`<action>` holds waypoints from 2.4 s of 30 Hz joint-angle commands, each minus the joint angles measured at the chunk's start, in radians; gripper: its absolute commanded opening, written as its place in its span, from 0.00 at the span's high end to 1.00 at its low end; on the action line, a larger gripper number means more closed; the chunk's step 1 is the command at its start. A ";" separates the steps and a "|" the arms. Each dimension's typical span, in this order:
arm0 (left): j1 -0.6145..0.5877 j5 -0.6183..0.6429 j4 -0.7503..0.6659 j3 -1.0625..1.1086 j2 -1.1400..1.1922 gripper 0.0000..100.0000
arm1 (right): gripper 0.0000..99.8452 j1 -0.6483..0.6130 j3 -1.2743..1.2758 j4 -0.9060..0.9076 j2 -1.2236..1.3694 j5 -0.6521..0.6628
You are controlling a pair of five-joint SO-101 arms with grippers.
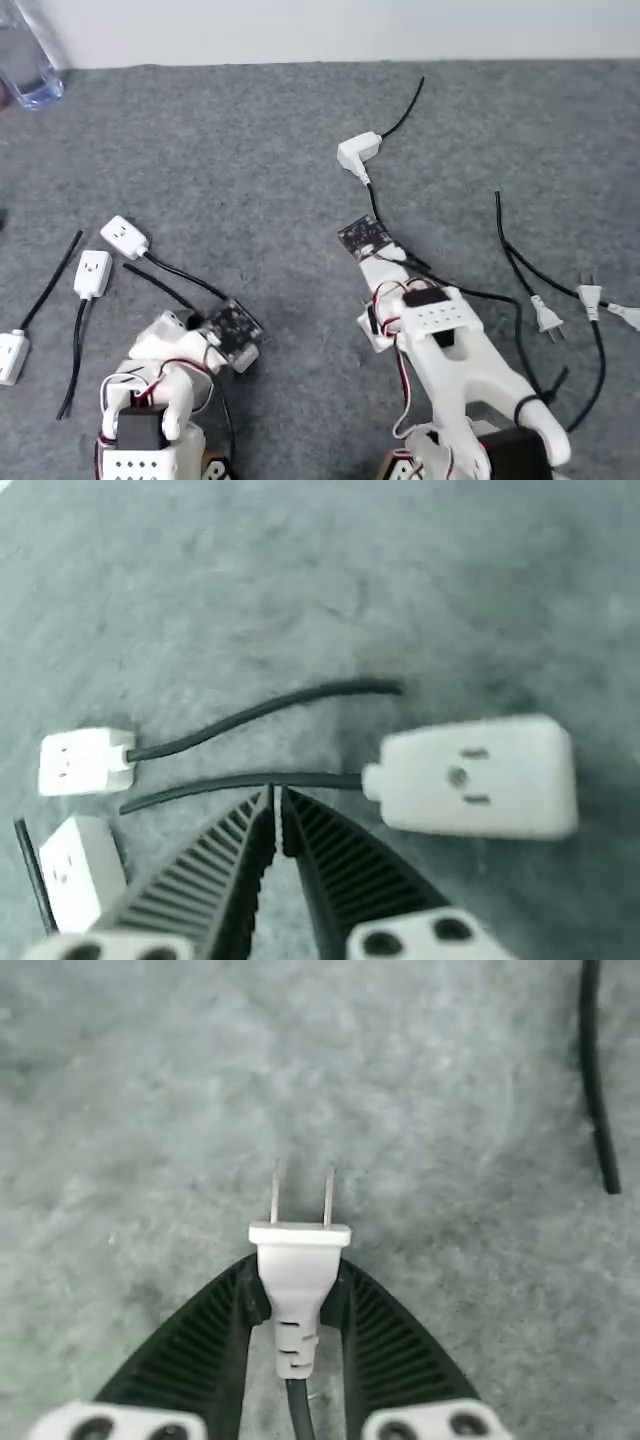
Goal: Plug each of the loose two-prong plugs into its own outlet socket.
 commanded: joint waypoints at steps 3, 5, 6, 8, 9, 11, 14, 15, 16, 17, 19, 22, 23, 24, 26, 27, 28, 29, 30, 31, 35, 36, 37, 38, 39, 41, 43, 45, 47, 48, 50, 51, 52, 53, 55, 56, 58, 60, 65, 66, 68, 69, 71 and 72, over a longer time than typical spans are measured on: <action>0.012 -0.058 0.123 -0.110 -0.009 0.90 | 0.99 0.025 -0.087 0.028 0.033 -0.025; 0.008 0.014 0.103 -0.117 -0.009 0.89 | 0.99 0.025 -0.101 0.036 0.048 -0.025; 0.005 0.061 0.058 -0.113 -0.009 0.89 | 0.99 0.025 -0.106 0.038 0.054 -0.025; 0.002 0.153 -0.034 -0.087 -0.009 0.89 | 0.99 0.025 -0.115 0.041 0.065 -0.025; -0.006 0.186 -0.066 -0.074 -0.009 0.89 | 0.99 0.025 -0.117 0.041 0.070 -0.025; -0.025 0.192 -0.120 -0.056 -0.009 0.89 | 0.99 0.025 -0.118 0.041 0.071 -0.025; -0.040 0.189 -0.181 -0.071 -0.009 0.89 | 0.99 0.025 -0.118 0.042 0.071 -0.025; -0.044 0.189 -0.180 -0.099 -0.009 0.89 | 0.99 0.025 -0.118 0.042 0.071 -0.025; -0.061 0.190 -0.160 -0.140 -0.009 0.89 | 0.99 0.025 -0.118 0.042 0.071 -0.023; -0.080 0.192 -0.135 -0.194 -0.009 0.89 | 0.99 0.025 -0.118 0.042 0.071 -0.023; -0.097 0.193 -0.066 -0.320 -0.008 0.89 | 0.99 0.024 -0.118 0.042 0.071 -0.023; -0.100 0.192 0.051 -0.532 0.020 0.89 | 0.99 0.024 -0.118 0.042 0.071 -0.023; -0.098 0.192 0.081 -0.596 0.052 0.89 | 0.99 0.024 -0.118 0.042 0.071 -0.023; -0.097 0.190 0.109 -0.662 0.101 0.89 | 0.99 0.022 -0.118 0.042 0.071 -0.023; -0.081 0.163 0.166 -0.782 0.229 0.89 | 0.99 0.022 -0.118 0.042 0.071 -0.023; -0.055 0.138 0.201 -0.835 0.307 0.89 | 0.99 0.022 -0.118 0.042 0.071 -0.023; -0.025 0.100 0.245 -0.888 0.390 0.89 | 0.99 0.022 -0.118 0.042 0.071 -0.023; 0.011 0.054 0.293 -0.935 0.471 0.89 | 0.99 0.022 -0.118 0.042 0.071 -0.023; 0.044 0.015 0.339 -0.978 0.546 0.89 | 0.99 0.022 -0.118 0.042 0.071 -0.023; 0.078 -0.021 0.384 -1.017 0.618 0.89 | 0.99 0.022 -0.118 0.042 0.071 -0.023; 0.180 -0.129 0.448 -1.084 0.787 0.89 | 0.99 0.022 -0.118 0.042 0.071 -0.023; 0.198 -0.164 0.448 -1.082 0.809 0.89 | 0.99 0.024 -0.118 0.042 0.071 -0.023; 0.212 -0.212 0.448 -1.075 0.825 0.89 | 0.99 0.024 -0.118 0.042 0.071 -0.023; 0.224 -0.258 0.448 -1.061 0.842 0.89 | 0.99 0.024 -0.118 0.042 0.071 -0.023; 0.238 -0.295 0.446 -1.043 0.858 0.89 | 0.99 0.025 -0.118 0.042 0.071 -0.023; 0.255 -0.353 0.419 -0.978 0.891 0.89 | 0.99 0.033 -0.117 0.042 0.067 -0.031; 0.256 -0.396 0.347 -0.878 0.919 0.89 | 0.99 0.068 -0.115 0.035 0.064 -0.032; 0.256 -0.423 0.235 -0.760 0.934 0.89 | 0.99 0.127 -0.124 0.030 0.070 -0.034; 0.253 -0.450 0.123 -0.647 0.937 0.89 | 0.99 0.142 -0.133 0.030 0.073 -0.034; 0.253 -0.477 0.081 -0.601 0.937 0.89 | 0.99 0.140 -0.133 0.030 0.073 -0.032; 0.250 -0.526 0.034 -0.536 0.937 0.89 | 0.99 0.130 -0.133 0.030 0.073 -0.031; 0.250 -0.546 0.025 -0.516 0.937 0.89 | 0.99 0.127 -0.133 0.030 0.073 -0.031; 0.250 -0.568 0.021 -0.499 0.937 0.89 | 0.99 0.125 -0.133 0.024 0.073 -0.031; 0.250 -0.588 0.021 -0.487 0.937 0.89 | 0.99 0.124 -0.132 0.016 0.073 -0.031; 0.250 -0.623 0.020 -0.470 0.941 0.89 | 0.99 0.122 -0.130 0.016 0.073 -0.029; 0.249 -0.632 0.017 -0.467 0.941 0.89 | 0.99 0.122 -0.130 0.016 0.073 -0.029; 0.230 -0.635 0.006 -0.469 0.939 0.88 | 0.99 0.122 -0.130 0.016 0.073 -0.026; 0.201 -0.635 -0.028 -0.469 0.941 0.83 | 0.99 0.120 -0.130 0.016 0.073 -0.026; 0.123 -0.698 -0.035 -0.461 0.942 0.70 | 0.99 0.120 -0.130 0.013 0.074 -0.025; 0.120 -0.735 -0.014 -0.461 0.942 0.70 | 0.99 0.120 -0.130 0.013 0.074 -0.025; 0.126 -0.770 0.005 -0.464 0.942 0.70 | 0.99 0.120 -0.130 0.013 0.074 -0.025; 0.129 -0.775 -0.003 -0.464 0.942 0.70 | 0.99 0.119 -0.130 0.013 0.074 -0.025; 0.137 -0.775 -0.046 -0.464 0.942 0.70 | 0.99 0.119 -0.130 0.013 0.074 -0.025; 0.143 -0.775 -0.071 -0.464 0.942 0.70 | 0.99 0.119 -0.130 0.013 0.074 -0.025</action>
